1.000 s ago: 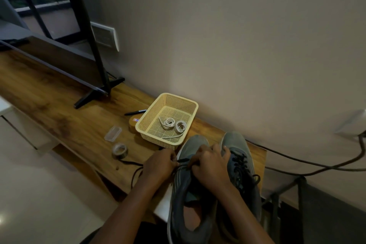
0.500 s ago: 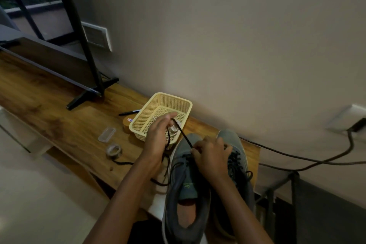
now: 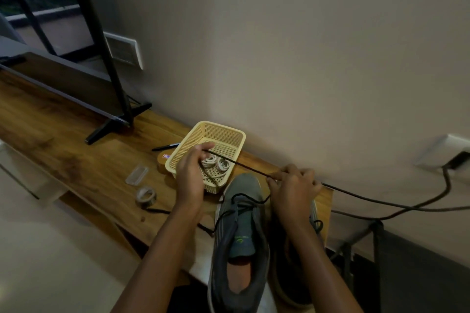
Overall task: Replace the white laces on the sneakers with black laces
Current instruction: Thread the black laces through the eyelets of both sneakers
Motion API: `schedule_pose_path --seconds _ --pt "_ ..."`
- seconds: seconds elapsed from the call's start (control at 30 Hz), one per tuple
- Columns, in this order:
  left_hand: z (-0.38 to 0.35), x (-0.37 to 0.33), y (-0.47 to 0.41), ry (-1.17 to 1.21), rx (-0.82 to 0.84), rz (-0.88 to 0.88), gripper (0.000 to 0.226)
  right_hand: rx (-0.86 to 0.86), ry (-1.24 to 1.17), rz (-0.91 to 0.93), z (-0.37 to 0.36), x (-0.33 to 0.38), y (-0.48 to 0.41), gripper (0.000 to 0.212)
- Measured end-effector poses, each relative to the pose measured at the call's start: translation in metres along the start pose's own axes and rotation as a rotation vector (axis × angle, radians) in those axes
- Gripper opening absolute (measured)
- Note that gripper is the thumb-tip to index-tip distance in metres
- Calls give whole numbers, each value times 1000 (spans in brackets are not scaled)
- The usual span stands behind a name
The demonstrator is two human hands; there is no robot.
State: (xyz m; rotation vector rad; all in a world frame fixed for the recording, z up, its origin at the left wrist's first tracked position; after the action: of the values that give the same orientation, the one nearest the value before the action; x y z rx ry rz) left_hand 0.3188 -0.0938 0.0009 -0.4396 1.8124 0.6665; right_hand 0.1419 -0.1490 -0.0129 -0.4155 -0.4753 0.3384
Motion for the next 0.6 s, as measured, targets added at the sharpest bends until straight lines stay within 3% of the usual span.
schedule_pose_path --seconds 0.13,0.27,0.47,0.6 --pt "21 -4 -1 522 -238 122 37 82 113 -22 1 0 -1 16" --pt "27 -6 -3 924 -184 276 35 193 56 7 -4 11 3 21" --pt "54 -44 -1 980 -235 116 25 68 9 -43 -1 2 3 20" --pt "66 -53 -1 940 -336 48 19 98 61 -79 -2 -3 2 22"
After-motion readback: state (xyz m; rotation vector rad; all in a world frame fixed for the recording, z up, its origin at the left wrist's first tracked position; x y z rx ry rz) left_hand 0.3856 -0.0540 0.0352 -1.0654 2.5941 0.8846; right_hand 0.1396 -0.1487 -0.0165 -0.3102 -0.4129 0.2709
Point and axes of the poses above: each hand's wrist, its own y-axis away from the middle knuckle, its own z-axis out of the back of the hand, x = y × z, the point moved 4 cm from there along -y, towards the middle knuckle, and after that the axes turned 11 degrees about z, right-handed, at the moved point
